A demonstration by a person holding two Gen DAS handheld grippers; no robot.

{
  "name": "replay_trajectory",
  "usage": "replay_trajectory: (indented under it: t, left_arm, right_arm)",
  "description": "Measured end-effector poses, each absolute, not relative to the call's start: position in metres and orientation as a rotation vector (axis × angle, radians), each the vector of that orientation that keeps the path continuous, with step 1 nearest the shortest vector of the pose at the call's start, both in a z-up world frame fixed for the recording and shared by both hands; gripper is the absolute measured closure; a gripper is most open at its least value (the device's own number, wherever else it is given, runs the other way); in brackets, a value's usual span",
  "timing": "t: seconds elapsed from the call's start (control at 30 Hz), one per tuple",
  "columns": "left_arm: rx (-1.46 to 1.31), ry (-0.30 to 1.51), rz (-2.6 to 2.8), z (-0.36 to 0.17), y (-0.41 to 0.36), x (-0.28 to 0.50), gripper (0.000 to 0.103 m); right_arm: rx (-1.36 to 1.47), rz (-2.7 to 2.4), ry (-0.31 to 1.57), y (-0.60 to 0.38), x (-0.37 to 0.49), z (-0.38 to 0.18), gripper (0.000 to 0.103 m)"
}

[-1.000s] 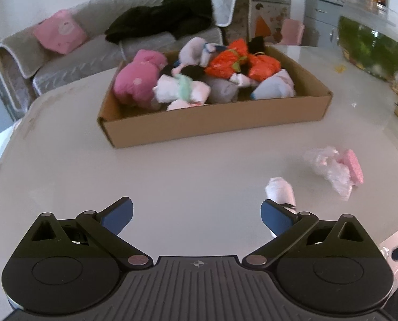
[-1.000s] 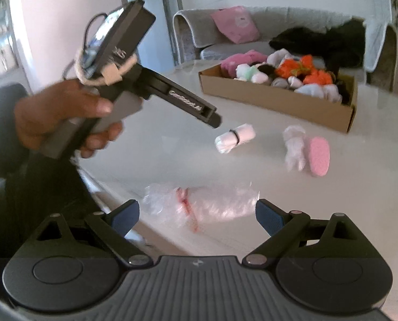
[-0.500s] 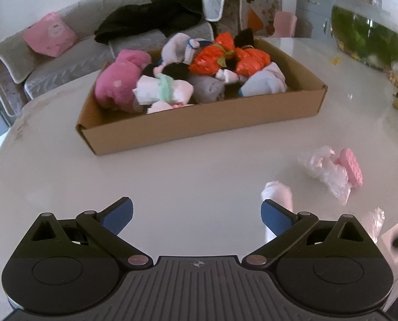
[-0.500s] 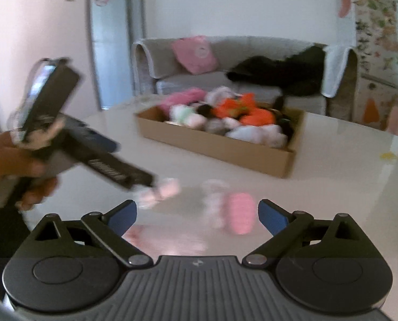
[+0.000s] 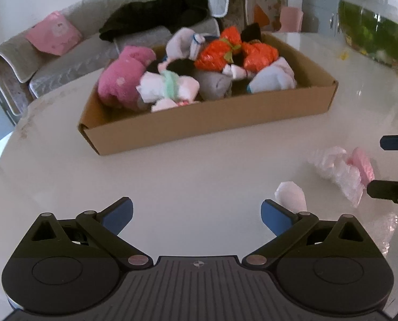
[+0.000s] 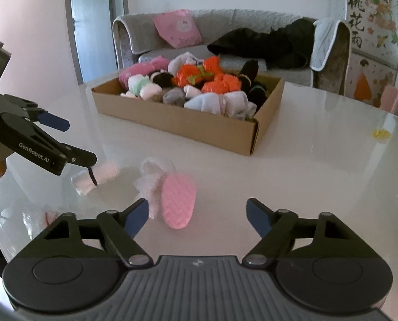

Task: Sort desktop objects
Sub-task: 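Move both tools back over the remaining items on the table, then grasp the white black-banded sock with the left tool while the right grasps the pink insole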

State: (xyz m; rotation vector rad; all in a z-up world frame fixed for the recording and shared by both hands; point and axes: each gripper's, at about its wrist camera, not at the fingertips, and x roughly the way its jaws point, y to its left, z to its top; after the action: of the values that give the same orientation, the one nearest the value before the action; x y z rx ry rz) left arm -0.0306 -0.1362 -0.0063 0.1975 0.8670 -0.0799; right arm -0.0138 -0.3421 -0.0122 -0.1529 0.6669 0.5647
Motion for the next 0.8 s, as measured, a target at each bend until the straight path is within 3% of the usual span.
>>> replay_trajectory:
  t: [0.5,0.8]
  left_arm:
    - [0.155,0.870,-0.068,-0.016,-0.138,-0.027,0.000]
    - [0.028,0.855,-0.149,-0.007,-0.125,-0.040,0.000]
  right_arm:
    - [-0.212,0.605,0.680,-0.331,-0.005,-0.018,0.042]
    - [-0.214,0.601,0.678,-0.331,-0.006,-0.017,0.042]
